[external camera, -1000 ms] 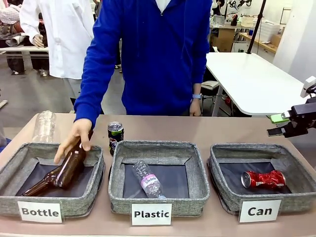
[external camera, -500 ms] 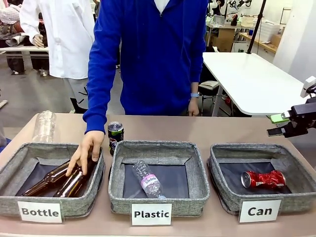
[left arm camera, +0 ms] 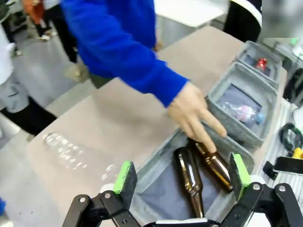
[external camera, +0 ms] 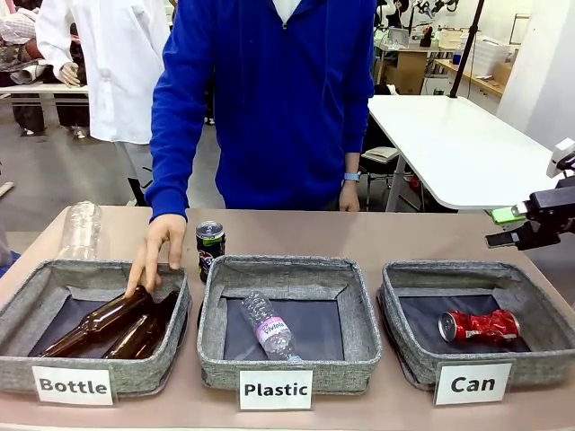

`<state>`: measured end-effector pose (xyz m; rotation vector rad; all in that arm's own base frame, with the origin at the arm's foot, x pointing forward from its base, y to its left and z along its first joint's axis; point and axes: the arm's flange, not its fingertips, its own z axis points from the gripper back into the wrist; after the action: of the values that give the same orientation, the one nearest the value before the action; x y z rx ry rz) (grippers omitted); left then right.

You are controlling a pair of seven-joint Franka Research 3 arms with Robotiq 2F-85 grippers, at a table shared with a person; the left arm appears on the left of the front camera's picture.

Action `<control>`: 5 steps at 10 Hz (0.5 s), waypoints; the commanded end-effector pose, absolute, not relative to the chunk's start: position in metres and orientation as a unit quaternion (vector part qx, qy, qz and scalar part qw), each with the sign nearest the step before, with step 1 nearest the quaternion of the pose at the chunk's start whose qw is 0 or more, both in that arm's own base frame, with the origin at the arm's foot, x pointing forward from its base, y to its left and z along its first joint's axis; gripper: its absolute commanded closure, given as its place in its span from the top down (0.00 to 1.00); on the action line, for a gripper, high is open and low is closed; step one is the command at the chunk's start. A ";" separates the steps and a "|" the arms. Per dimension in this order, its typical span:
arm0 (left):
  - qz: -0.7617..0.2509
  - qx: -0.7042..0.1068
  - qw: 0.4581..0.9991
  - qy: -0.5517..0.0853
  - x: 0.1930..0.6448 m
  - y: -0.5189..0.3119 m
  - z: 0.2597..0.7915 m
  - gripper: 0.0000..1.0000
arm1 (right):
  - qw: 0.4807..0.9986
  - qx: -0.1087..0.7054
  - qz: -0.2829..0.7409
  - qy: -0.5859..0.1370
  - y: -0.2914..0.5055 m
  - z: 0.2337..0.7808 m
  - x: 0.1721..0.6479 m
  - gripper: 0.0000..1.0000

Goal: Sort the can waste into the basket.
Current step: Pick up the can waste from the table and place it in the right Fabric basket.

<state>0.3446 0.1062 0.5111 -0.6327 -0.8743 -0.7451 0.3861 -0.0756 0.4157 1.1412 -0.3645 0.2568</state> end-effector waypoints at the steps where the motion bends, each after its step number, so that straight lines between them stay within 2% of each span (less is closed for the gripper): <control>1: -0.373 -0.305 0.777 -0.405 0.375 0.082 0.495 1.00 | 0.815 0.537 0.129 -0.174 -0.077 0.417 0.385 1.00; 3: -0.396 -0.240 0.763 -0.451 0.397 0.026 0.477 1.00 | 0.815 0.537 0.129 -0.174 -0.077 0.417 0.385 1.00; 4: -0.362 -0.217 0.772 -0.476 0.404 0.014 0.481 1.00 | 0.815 0.537 0.129 -0.174 -0.077 0.417 0.385 1.00; 5: -0.389 -0.281 0.776 -0.410 0.386 0.041 0.486 1.00 | 0.815 0.537 0.129 -0.174 -0.077 0.417 0.385 1.00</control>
<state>0.3982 0.0189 0.4850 -0.5457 -0.9369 -0.8261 0.3861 -0.0756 0.4157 1.1412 -0.3646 0.2567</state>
